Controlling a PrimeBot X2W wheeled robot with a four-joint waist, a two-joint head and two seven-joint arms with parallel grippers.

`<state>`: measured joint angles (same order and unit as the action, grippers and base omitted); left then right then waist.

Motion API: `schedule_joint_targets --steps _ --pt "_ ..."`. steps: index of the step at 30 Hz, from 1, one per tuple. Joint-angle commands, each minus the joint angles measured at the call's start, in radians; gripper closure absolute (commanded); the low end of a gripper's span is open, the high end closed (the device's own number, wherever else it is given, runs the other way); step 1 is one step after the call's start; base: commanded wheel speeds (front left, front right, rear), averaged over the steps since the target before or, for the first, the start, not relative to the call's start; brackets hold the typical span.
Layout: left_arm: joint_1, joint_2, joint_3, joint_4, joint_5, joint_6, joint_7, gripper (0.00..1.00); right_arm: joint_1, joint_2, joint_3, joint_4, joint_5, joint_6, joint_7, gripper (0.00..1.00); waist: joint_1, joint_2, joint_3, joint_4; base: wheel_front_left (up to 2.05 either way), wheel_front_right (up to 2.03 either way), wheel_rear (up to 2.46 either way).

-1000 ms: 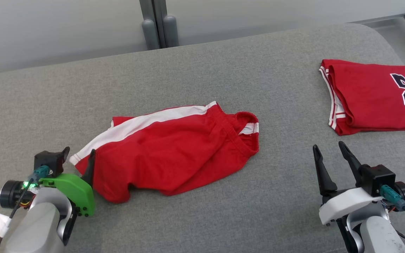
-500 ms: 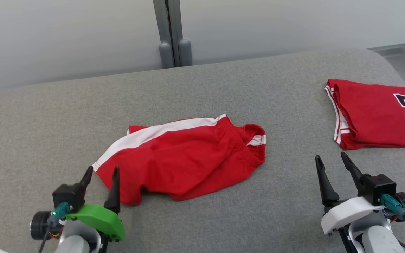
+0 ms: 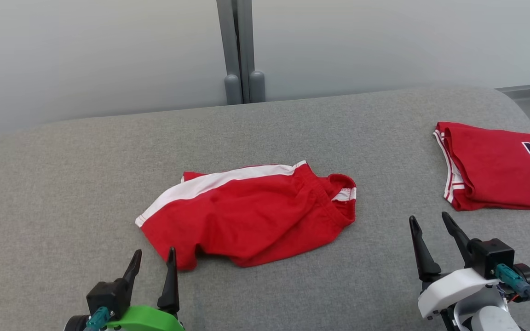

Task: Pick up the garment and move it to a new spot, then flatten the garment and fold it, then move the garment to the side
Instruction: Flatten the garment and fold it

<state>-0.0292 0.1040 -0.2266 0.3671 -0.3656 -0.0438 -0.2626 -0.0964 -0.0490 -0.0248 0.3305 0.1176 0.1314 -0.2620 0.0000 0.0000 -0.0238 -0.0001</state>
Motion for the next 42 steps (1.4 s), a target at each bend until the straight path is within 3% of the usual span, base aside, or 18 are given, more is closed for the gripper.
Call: schedule_joint_targets --steps 1,18,25,33,42 --pt "0.019 -0.006 0.008 -0.004 0.015 -0.006 -0.002 0.00 0.012 -0.003 0.004 0.004 0.010 -0.002 -0.004 0.00 0.0000 0.0000 -0.002 0.001 0.00 0.00 0.00" --pt "0.039 -0.043 0.059 -0.018 0.046 -0.041 -0.002 0.00 0.006 -0.003 0.037 0.025 0.016 -0.002 -0.004 0.00 0.0000 0.0000 0.004 0.010 0.00 0.00 0.00" --pt "0.022 -0.049 0.070 -0.023 0.055 -0.045 -0.002 0.00 -0.119 -0.003 0.069 0.060 -0.064 -0.002 0.003 0.00 0.0000 0.0000 0.031 0.010 0.00 0.00 0.00" --pt "-0.017 -0.052 0.056 -0.030 0.056 -0.052 -0.001 0.00 -0.431 -0.003 0.155 0.151 -0.125 -0.002 0.211 0.00 0.0000 0.0000 0.097 0.040 0.00 0.00 0.00" --pt "-0.064 -0.052 0.017 -0.029 0.022 -0.046 -0.001 0.00 -0.691 -0.032 0.276 0.358 0.048 -0.002 0.503 0.00 0.0000 0.0000 0.175 0.125 0.00 0.00 0.00"
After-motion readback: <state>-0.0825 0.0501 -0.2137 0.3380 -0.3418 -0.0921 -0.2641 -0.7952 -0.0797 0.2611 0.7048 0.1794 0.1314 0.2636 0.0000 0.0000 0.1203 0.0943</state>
